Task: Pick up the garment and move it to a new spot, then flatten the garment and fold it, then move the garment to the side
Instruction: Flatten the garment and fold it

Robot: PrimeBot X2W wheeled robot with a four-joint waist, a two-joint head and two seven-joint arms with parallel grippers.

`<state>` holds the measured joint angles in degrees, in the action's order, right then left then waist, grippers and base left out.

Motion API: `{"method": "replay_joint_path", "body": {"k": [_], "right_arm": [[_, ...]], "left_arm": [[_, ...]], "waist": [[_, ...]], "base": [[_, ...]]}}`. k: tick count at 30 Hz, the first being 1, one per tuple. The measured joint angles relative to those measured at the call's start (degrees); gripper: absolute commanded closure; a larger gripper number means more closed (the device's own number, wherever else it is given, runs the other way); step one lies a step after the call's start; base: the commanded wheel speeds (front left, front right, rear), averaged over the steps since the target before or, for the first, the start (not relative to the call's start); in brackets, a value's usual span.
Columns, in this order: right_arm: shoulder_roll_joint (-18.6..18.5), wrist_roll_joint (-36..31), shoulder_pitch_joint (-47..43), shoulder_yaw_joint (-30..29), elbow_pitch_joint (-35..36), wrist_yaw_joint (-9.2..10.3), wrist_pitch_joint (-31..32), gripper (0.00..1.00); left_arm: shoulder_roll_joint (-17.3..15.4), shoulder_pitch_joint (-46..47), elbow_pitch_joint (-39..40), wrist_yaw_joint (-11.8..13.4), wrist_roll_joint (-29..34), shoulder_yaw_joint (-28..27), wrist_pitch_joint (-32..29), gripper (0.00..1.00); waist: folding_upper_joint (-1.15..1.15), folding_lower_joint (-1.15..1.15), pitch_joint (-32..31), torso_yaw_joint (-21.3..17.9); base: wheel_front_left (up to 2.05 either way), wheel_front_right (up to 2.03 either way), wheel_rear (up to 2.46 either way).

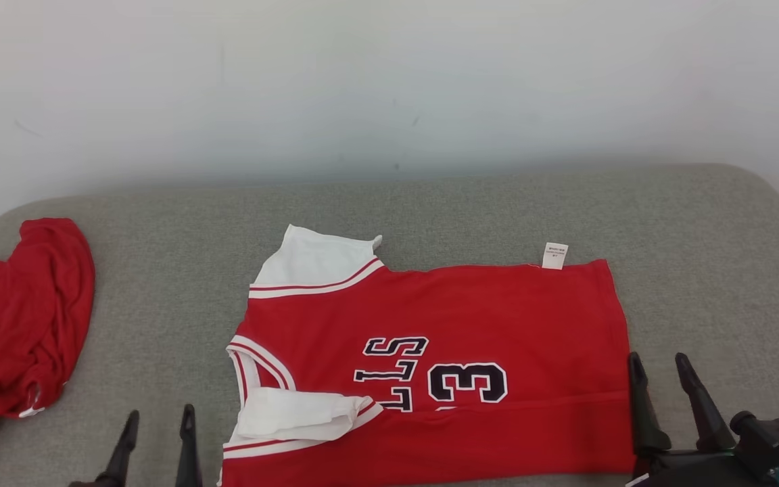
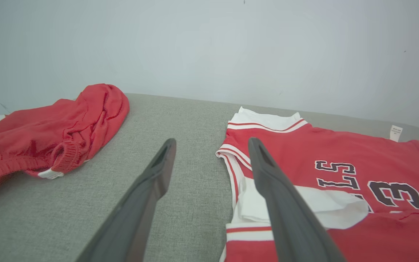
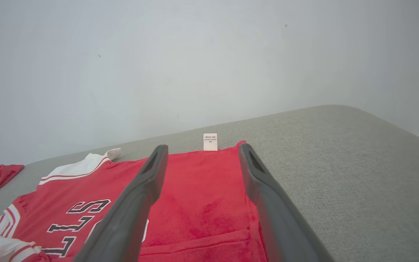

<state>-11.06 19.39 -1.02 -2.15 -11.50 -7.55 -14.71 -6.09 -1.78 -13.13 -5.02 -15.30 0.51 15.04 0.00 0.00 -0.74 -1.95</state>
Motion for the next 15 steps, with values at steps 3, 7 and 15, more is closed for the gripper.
{"method": "replay_joint_path", "body": {"k": [3, 7, 15], "right_arm": [[1.5, -1.4, -0.7, -0.3, 2.0, 0.00, -0.2, 0.00], [2.9, -2.9, -2.0, -1.0, 3.6, 0.00, -0.3, 0.00], [4.7, -3.2, -5.2, -3.0, 6.4, 0.00, -0.4, 0.00]], "left_arm": [[-0.5, 0.1, 1.9, 0.0, 2.1, -1.2, 0.0, 0.00], [-0.5, 0.2, 3.4, -0.2, 4.4, -1.6, 0.0, 0.00], [0.3, -2.0, 4.3, -0.6, 6.8, -1.7, 0.0, 0.00]], "waist": [[0.00, 0.00, -0.2, 0.5], [0.00, 0.00, -0.5, 0.9], [0.00, 0.00, -0.7, 0.9]], "base": [[0.00, 0.00, 0.00], [0.00, 0.00, 0.00], [0.00, 0.00, 0.00]]}}
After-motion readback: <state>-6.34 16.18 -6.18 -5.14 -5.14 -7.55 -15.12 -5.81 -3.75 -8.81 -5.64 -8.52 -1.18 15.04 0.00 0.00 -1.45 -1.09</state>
